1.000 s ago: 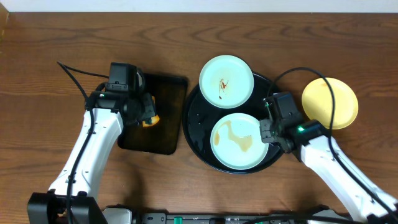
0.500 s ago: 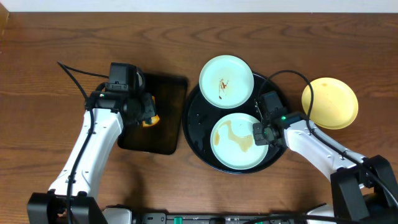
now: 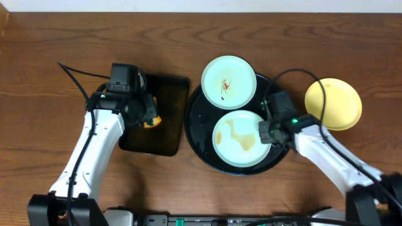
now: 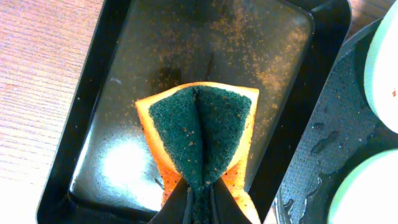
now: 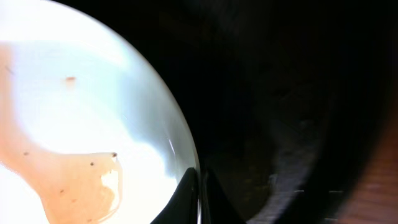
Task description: Clean dirty plates on tray and stack at the side
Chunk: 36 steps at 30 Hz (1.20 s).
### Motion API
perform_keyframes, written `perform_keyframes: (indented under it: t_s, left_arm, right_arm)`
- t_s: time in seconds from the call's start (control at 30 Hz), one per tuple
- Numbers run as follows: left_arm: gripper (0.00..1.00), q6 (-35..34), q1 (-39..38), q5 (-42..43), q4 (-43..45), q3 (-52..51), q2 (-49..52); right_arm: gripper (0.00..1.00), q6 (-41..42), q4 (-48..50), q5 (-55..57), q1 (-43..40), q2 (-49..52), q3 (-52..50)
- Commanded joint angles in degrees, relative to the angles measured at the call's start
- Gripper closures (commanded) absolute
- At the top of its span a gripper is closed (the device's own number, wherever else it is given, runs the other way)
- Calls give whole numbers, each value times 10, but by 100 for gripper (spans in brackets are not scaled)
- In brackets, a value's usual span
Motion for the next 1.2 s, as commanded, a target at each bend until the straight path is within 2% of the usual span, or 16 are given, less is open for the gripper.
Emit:
perform_keyframes:
  t_s: [0.0, 0.17, 0.3, 0.4, 0.5, 0.57, 0.7, 0.8, 0.97, 1.17]
  left_arm:
    - [92, 10, 3, 7, 0, -7, -2]
    - [92, 10, 3, 7, 0, -7, -2]
    - [92, 10, 3, 7, 0, -7, -2]
    - [92, 10, 3, 7, 0, -7, -2]
    - [92, 10, 3, 7, 0, -7, -2]
    - [92, 10, 3, 7, 0, -7, -2]
    - [92, 10, 3, 7, 0, -7, -2]
    - [92, 10, 3, 7, 0, -7, -2]
    - [92, 10, 3, 7, 0, -7, -2]
    - [92, 10, 3, 7, 0, -7, -2]
  right_arm:
    - [99, -59, 4, 10, -9, -51, 1]
    - [99, -79, 4, 46, -9, -82, 1]
    - [99, -128, 4, 64, -9, -111, 1]
    - [99, -125, 1, 59, -9, -114, 1]
    - [96, -72, -11, 53, -14, -111, 1]
    - [91, -39, -13, 15, -29, -105, 0]
    - [81, -35, 0, -82, -80, -85, 0]
    - [69, -49, 6, -163, -130, -67, 0]
    - [68, -76, 0, -285, -190, -21, 0]
    - [72, -85, 0, -326, -195, 45, 0]
